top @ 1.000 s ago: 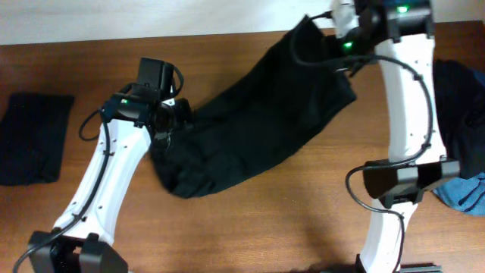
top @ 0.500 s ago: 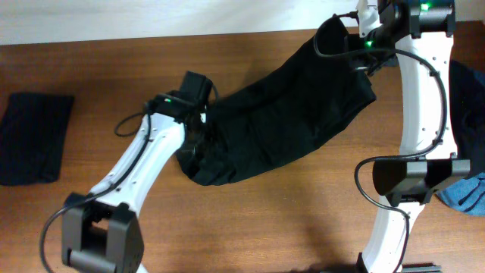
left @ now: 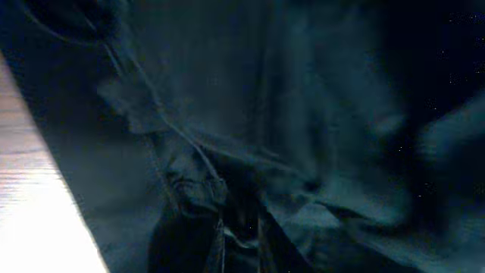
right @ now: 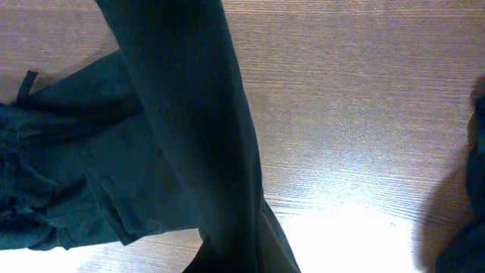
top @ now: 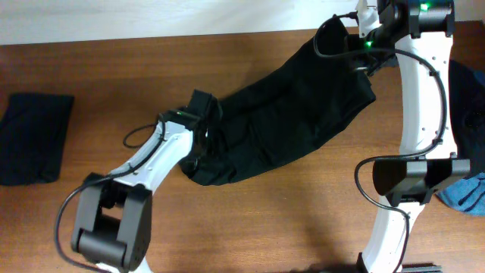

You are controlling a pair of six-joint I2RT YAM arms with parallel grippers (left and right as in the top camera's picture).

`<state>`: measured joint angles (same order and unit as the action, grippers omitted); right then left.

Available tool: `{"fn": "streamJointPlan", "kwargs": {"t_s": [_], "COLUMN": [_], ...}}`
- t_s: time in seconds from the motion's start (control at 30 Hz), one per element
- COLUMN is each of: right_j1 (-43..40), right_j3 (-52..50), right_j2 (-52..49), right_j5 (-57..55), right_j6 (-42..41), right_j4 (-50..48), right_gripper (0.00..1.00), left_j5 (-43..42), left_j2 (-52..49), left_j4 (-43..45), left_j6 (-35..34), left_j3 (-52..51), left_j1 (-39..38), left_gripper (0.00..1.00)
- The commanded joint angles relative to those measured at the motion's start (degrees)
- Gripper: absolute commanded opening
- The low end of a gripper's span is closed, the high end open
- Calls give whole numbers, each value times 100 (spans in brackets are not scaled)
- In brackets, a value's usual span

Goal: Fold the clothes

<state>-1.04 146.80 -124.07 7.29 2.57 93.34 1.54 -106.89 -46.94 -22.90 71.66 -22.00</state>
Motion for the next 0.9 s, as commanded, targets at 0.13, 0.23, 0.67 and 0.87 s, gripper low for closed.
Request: {"fn": "streamJointPlan", "kwargs": {"t_s": [0.13,0.23,0.67,0.87], "right_j1": [26,26,26,26], "right_j3": [-2,-2,-2,-2], "right_j2": [90,90,90,90], "right_j5": [-31,-31,-33,-33], "right_j6": [42,57,61,61], "right_j4": [-59,-59,-72,-72], "right_gripper": [4,4,4,4], "left_j5": [37,-234,-654,-741], "left_j2": [-153,-118,94,92], "left_j4": [87,92,170,356], "left_j6": [83,428,1191,1191], "left_j3": [-142,-94,-72,-251], "left_j1": [13,15,13,13], "left_gripper": [16,19,91,66]}}
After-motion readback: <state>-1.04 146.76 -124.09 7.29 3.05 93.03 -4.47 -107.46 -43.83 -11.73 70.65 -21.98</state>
